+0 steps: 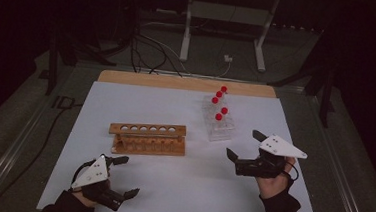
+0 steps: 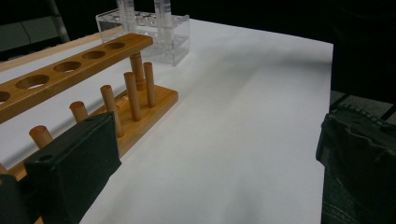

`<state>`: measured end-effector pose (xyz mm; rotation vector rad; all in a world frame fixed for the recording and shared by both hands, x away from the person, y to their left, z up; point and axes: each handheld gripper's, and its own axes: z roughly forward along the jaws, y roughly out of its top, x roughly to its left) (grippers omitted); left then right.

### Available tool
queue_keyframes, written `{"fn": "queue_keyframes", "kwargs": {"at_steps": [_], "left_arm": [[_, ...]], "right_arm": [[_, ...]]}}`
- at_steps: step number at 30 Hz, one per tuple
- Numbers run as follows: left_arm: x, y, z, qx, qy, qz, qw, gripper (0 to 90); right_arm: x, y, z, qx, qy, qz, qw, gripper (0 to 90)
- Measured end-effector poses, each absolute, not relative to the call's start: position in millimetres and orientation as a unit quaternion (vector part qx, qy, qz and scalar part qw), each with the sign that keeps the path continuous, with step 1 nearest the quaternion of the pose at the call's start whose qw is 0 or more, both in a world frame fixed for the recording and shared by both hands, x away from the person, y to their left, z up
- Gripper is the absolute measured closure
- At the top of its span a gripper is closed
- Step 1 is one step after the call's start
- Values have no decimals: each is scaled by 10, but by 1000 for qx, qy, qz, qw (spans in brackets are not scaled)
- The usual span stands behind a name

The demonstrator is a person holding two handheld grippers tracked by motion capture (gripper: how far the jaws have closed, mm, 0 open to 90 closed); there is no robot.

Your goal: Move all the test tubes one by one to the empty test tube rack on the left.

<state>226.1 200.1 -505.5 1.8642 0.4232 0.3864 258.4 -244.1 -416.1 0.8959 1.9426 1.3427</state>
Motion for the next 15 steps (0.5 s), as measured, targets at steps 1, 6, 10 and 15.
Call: {"fn": "queue_keyframes", "kwargs": {"at_steps": [1, 6, 10, 15], "left_arm": [[2261, 2001, -5055, 791, 180, 164, 561, 3], [2258, 1994, -5057, 792, 177, 162, 561, 3], [2255, 1992, -5055, 793, 175, 163, 560, 3], [2252, 1994, -5055, 793, 174, 163, 560, 3]], "right_arm": [[2584, -2441, -4161, 338, 733, 507, 303, 0], [2694, -2299, -4095, 337, 730, 508, 309, 0], [2754, -2218, -4072, 339, 728, 505, 318, 0], [2882, -2070, -4056, 352, 718, 496, 339, 0]]}}
